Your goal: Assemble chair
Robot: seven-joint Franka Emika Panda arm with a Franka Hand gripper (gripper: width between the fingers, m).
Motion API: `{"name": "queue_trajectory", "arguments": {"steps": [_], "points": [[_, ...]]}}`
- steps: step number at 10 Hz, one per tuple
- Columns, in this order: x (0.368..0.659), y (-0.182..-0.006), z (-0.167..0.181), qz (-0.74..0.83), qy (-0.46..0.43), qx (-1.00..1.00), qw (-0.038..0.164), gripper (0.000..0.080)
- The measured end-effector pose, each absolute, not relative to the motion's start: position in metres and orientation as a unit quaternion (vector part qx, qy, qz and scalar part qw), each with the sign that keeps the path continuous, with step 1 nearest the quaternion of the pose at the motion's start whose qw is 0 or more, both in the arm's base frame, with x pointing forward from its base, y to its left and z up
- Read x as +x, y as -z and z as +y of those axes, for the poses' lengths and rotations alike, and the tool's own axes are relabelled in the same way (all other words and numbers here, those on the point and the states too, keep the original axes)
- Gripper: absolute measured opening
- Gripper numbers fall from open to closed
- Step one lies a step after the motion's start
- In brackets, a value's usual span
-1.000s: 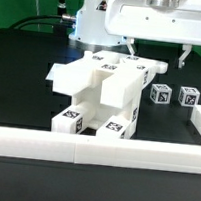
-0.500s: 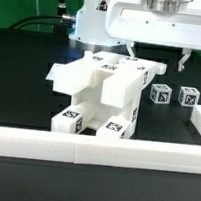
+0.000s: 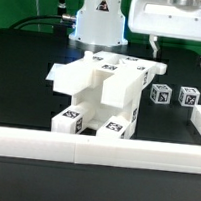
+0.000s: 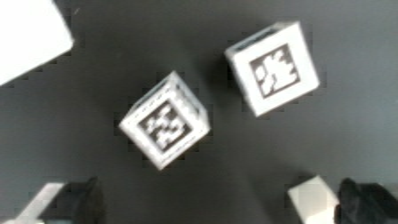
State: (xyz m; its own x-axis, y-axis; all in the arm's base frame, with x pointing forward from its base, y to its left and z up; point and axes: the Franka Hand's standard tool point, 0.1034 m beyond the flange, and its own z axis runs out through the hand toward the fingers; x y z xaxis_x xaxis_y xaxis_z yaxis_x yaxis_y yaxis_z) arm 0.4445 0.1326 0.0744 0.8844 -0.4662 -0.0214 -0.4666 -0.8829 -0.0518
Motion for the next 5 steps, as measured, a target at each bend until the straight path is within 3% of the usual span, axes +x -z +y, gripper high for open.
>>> {"name": "queue_trajectory", "arguments": {"steps": [5], "points": [[0.4437,-0.0671,0.1390,0.233,-0.001,-0.972,0.023,0.0648]]}}
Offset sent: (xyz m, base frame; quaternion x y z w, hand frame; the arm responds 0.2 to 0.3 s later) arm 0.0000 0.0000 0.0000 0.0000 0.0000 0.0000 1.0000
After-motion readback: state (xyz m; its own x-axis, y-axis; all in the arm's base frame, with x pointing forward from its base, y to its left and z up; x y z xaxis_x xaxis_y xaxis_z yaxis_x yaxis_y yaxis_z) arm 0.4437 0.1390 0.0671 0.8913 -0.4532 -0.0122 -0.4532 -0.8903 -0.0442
